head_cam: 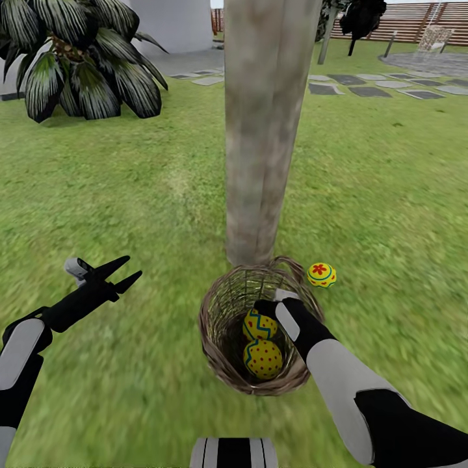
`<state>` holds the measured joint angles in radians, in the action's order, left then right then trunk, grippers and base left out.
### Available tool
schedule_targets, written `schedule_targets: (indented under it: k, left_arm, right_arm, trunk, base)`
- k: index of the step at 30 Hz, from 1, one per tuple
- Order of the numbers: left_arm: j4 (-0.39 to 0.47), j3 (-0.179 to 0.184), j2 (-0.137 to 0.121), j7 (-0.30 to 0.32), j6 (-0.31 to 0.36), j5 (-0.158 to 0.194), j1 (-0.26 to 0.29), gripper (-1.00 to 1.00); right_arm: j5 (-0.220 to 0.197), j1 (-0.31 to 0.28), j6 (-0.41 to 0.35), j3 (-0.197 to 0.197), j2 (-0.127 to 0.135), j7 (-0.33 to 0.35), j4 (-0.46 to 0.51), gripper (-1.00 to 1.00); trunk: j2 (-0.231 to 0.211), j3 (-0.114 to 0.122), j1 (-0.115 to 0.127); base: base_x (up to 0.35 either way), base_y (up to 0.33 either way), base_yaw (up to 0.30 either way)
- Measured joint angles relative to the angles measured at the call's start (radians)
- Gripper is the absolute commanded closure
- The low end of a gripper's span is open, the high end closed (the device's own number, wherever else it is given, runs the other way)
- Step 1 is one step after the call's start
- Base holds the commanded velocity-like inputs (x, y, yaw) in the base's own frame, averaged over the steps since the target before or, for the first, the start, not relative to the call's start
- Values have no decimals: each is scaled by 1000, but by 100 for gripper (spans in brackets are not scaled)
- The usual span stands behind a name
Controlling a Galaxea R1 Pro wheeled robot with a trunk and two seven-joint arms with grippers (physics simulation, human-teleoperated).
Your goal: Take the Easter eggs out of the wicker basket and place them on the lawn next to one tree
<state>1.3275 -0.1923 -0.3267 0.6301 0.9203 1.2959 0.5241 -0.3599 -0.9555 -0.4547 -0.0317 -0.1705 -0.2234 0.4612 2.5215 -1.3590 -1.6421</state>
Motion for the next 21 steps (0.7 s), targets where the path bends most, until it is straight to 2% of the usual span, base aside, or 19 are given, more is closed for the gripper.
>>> schedule_targets:
  k: [4,21]
  left_arm:
    - [0,0,0,0,0,0,0,-100]
    - [1,0,0,0,0,-2,0,-100]
  right_arm:
    - [0,0,1,1,0,-1,-1,-100]
    - [0,0,0,0,0,-3,1,-100]
  trunk:
    - [0,-4,0]
    - [4,-70,-8]
  base:
    - [0,0,0]
    - [0,0,0]
